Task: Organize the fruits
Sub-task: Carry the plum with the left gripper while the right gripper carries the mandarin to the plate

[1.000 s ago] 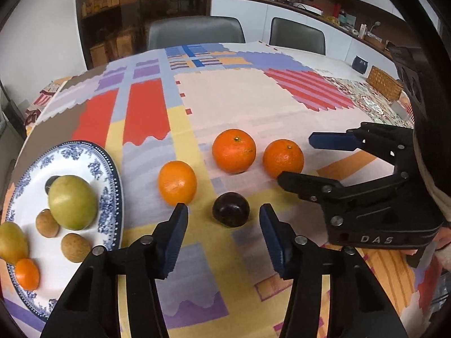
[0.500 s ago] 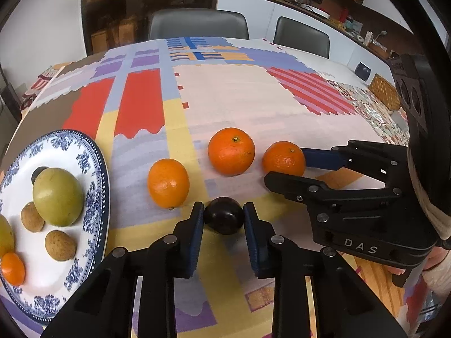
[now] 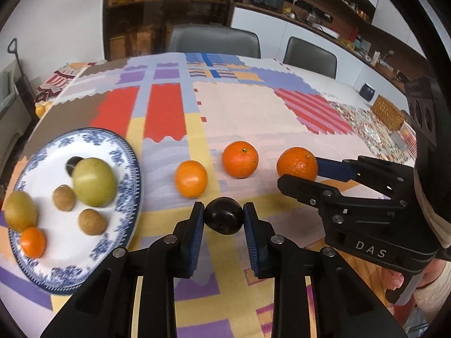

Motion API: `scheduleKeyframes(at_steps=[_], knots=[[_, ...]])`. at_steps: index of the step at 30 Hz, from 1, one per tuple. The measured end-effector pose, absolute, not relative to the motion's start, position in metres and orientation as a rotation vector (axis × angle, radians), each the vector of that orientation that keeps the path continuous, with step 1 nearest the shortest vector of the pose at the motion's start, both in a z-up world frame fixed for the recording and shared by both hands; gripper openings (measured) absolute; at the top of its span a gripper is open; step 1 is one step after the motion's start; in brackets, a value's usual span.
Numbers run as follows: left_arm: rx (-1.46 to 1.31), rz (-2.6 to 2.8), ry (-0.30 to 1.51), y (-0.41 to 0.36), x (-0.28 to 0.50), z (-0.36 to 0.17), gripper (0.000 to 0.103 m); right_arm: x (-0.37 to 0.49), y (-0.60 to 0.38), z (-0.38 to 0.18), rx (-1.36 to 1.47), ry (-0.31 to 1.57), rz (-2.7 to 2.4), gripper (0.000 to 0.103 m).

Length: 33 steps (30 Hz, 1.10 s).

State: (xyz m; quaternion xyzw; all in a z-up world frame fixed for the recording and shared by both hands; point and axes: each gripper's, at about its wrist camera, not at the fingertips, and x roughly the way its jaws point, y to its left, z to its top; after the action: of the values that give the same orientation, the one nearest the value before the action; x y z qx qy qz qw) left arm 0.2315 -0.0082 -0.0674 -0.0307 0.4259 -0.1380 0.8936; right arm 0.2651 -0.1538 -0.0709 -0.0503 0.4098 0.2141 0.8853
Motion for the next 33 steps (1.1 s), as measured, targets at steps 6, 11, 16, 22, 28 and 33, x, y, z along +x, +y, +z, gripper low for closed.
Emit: scheduleKeyframes(at_steps=[6, 11, 16, 22, 28, 33], knots=[[-0.074, -0.238, 0.836, 0.01, 0.213, -0.051, 0.028, 0.251, -0.14, -0.053, -0.096, 0.813, 0.477, 0.042], [-0.081, -0.205, 0.796, 0.027, 0.197, -0.038, 0.028, 0.238, -0.124, -0.042, -0.102, 0.783, 0.507, 0.042], [-0.082, -0.165, 0.769, 0.046, 0.184, -0.029, 0.028, 0.229, -0.105, -0.032, -0.115, 0.759, 0.543, 0.042], [-0.091, -0.114, 0.738, 0.076, 0.175, -0.02, 0.028, 0.226, -0.079, -0.021, -0.128, 0.738, 0.577, 0.042], [-0.092, -0.07, 0.721, 0.107, 0.178, -0.016, 0.028, 0.233, -0.049, -0.015, -0.136, 0.737, 0.606, 0.042], [-0.07, -0.041, 0.723, 0.13, 0.188, -0.017, 0.028, 0.248, -0.024, -0.016, -0.132, 0.757, 0.62, 0.042]])
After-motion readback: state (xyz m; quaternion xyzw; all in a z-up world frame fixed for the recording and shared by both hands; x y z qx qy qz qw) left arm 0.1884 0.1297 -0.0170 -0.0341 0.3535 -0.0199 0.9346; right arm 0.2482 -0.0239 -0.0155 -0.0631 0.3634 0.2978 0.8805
